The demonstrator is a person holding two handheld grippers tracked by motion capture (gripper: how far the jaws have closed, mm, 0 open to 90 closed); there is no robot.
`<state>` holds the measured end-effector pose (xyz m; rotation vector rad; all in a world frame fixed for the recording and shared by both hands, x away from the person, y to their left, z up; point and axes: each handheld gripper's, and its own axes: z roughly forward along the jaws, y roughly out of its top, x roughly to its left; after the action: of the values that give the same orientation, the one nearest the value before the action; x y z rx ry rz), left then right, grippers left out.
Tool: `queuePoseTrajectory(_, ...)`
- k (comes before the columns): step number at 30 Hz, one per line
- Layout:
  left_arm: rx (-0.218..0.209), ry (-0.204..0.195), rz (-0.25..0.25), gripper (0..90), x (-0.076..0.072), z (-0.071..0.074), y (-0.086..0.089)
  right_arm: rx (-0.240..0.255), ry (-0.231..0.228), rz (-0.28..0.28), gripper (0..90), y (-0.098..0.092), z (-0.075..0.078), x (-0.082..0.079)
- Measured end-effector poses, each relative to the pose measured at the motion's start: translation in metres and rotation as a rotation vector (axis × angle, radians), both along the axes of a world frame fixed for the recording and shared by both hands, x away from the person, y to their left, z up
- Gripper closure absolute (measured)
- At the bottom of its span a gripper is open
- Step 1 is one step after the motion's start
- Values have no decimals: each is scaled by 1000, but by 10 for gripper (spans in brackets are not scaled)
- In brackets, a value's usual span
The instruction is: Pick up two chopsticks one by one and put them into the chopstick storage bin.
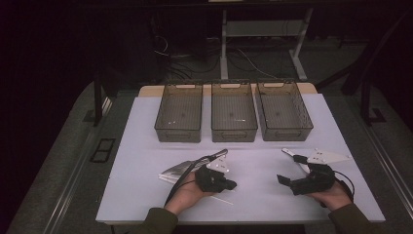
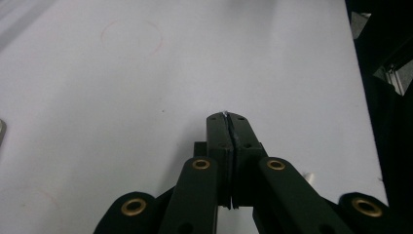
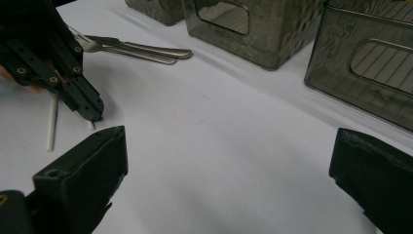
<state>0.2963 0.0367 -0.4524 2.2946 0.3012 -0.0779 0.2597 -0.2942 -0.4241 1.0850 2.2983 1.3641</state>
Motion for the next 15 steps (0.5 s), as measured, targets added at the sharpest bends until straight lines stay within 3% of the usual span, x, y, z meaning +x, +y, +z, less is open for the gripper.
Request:
queuePoseTrajectory(5, -19, 0, -3, 858, 0, 4, 3, 0, -3, 1, 6, 0, 0, 0)
queuePoseTrajectory(8, -44, 24, -13, 835, -2, 8, 5, 0, -5, 3, 6, 0, 0, 0)
queuePoseTrajectory(15, 22, 6, -53, 824, -4, 2, 0, 0, -5, 4, 6, -1, 0, 0)
